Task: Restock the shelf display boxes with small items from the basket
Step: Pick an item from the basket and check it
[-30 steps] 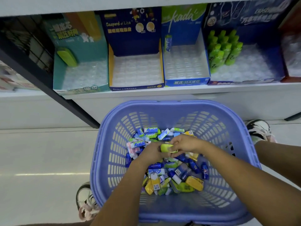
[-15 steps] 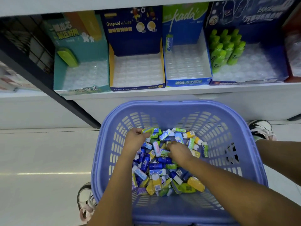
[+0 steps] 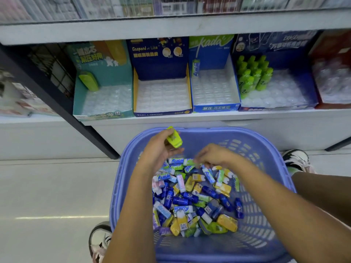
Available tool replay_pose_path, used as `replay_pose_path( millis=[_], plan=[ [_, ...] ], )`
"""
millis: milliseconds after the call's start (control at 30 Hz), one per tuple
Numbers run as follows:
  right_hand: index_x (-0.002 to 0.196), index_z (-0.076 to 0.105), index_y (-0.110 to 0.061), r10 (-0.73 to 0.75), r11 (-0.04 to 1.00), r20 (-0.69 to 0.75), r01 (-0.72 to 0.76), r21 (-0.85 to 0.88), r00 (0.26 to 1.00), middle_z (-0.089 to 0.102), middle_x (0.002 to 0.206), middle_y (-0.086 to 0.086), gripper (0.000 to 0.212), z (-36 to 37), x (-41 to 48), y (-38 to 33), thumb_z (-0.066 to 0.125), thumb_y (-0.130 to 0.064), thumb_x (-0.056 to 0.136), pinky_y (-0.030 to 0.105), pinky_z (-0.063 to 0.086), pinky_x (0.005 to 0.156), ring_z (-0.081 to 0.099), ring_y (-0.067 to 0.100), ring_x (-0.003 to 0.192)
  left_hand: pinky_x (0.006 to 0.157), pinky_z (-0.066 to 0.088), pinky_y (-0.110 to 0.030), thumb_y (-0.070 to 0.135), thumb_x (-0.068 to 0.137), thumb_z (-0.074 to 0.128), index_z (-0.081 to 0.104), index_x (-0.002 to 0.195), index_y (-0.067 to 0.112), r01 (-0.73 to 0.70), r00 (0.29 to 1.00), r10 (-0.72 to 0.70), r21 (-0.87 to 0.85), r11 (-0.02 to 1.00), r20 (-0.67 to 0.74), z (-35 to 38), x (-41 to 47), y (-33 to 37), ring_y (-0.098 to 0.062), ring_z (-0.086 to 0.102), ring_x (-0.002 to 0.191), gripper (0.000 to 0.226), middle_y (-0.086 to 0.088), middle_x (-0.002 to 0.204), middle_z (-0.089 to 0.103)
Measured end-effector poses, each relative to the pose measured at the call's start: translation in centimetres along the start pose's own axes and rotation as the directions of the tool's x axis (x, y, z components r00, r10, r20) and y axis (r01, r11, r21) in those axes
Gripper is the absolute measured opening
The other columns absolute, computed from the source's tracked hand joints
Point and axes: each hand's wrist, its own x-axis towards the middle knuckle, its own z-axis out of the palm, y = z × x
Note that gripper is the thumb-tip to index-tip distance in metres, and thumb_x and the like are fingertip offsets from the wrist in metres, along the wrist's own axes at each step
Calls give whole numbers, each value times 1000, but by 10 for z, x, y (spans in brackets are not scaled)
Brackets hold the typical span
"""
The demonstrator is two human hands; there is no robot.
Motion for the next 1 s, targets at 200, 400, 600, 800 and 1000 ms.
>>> replay_pose_path(
  millis=[200, 400, 600, 800, 1000],
  plan=[
    [86, 66, -6, -322, 717, -177, 361, 597, 930, 72, 70, 4, 11, -69, -66, -60, 67, 1, 77, 17, 56, 61, 72, 16, 67, 58, 55, -28, 33, 97, 49, 58, 84, 8, -270, 962, 268, 33, 962, 52, 36, -16, 45, -18, 65, 59, 30, -4, 63, 64],
    [87, 66, -4, -310, 634, -616, 640, 434, 724, 70, 75, 9, 8, -109, -73, -78, 63, 2, 84, 16, 56, 65, 70, 11, 63, 54, 43, -17, 39, 87, 63, 65, 80, 6, -479, 853, 522, 400, 781, 3, 65, -14, 54, -10, 50, 57, 33, 2, 62, 56],
    [88, 67, -4, -251, 738, -831, 653, 168, 497, 65, 54, -6, 15, -150, -33, -100, 75, -12, 77, 13, 50, 55, 63, 0, 53, 52, 32, -14, 38, 93, 55, 48, 69, 25, -491, 805, 581, 679, 546, 115, 84, 3, 45, -3, 41, 53, 28, 13, 53, 42],
    [104, 62, -14, -413, 877, -812, 420, -232, 413, 52, 67, -9, 24, -148, 6, -110, 63, -8, 81, 12, 33, 60, 52, 5, 65, 67, 38, -24, 42, 95, 47, 59, 106, 15, -455, 788, 558, 856, 244, 260, 90, 14, 38, -17, 55, 84, 32, 0, 91, 61],
    [117, 57, 0, -463, 880, -730, 158, -449, 503, 62, 113, 20, 34, -155, 9, -110, 59, -8, 84, 29, 41, 84, 55, 32, 108, 80, 36, -22, 43, 95, 48, 55, 124, 13, -430, 777, 570, 886, 172, 266, 93, 15, 31, -18, 52, 110, 43, -4, 118, 60]
  ],
)
